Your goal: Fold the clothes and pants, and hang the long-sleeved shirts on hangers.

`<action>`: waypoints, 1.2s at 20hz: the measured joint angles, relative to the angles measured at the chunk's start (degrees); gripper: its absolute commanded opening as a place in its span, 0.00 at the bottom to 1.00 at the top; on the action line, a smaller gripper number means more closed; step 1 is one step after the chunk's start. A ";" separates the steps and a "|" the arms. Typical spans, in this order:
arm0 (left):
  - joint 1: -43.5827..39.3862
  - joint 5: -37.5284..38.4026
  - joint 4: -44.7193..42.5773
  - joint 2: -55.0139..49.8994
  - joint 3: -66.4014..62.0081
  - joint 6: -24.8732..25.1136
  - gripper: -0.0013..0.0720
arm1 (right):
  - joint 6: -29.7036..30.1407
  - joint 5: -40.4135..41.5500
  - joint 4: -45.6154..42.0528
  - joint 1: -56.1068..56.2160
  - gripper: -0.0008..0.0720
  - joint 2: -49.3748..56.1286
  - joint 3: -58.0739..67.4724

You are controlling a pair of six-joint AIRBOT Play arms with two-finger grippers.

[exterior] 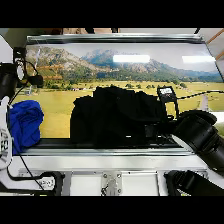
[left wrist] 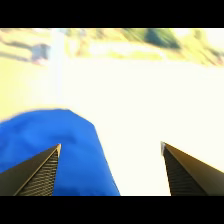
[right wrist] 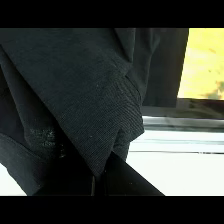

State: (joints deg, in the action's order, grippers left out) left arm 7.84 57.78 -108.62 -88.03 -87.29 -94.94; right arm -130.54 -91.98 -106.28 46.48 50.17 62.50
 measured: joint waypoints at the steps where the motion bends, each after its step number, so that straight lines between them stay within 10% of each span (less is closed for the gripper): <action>1: 1.31 -1.03 -0.22 -3.56 -2.91 0.15 0.99 | -0.28 0.00 0.00 0.00 0.04 0.00 0.00; 24: 10.58 -7.72 -4.15 -37.77 -29.14 12.83 0.99 | -5.90 0.02 0.04 0.00 0.04 7.58 0.00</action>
State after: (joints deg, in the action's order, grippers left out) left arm 18.41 50.06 -112.77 -125.80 -116.42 -82.11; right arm -136.44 -91.96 -106.24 46.48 57.76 62.50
